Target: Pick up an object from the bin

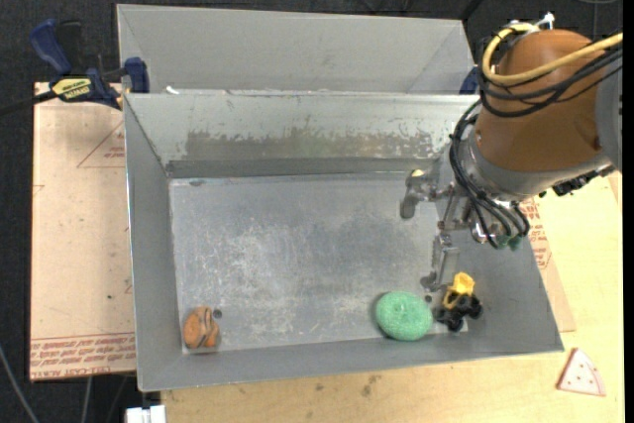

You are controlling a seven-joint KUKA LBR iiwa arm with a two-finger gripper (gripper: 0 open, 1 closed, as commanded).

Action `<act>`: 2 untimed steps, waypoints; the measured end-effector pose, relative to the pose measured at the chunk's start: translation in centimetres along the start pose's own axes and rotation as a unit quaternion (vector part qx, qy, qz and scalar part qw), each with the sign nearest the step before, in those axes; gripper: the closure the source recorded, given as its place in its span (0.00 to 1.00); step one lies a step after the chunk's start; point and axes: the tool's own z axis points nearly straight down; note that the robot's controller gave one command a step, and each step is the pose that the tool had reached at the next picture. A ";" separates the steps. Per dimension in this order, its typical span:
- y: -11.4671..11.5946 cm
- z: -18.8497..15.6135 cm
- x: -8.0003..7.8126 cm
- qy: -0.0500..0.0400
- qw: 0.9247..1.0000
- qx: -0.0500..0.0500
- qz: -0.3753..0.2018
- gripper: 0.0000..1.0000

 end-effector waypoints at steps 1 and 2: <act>0.0 -0.4 -0.1 -0.004 1.000 0.000 0.000 0.00; -1.3 2.4 0.3 -0.007 0.999 0.000 -0.041 0.00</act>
Offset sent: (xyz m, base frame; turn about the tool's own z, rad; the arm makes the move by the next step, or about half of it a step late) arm -0.0165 -0.0434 -0.0839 -0.2330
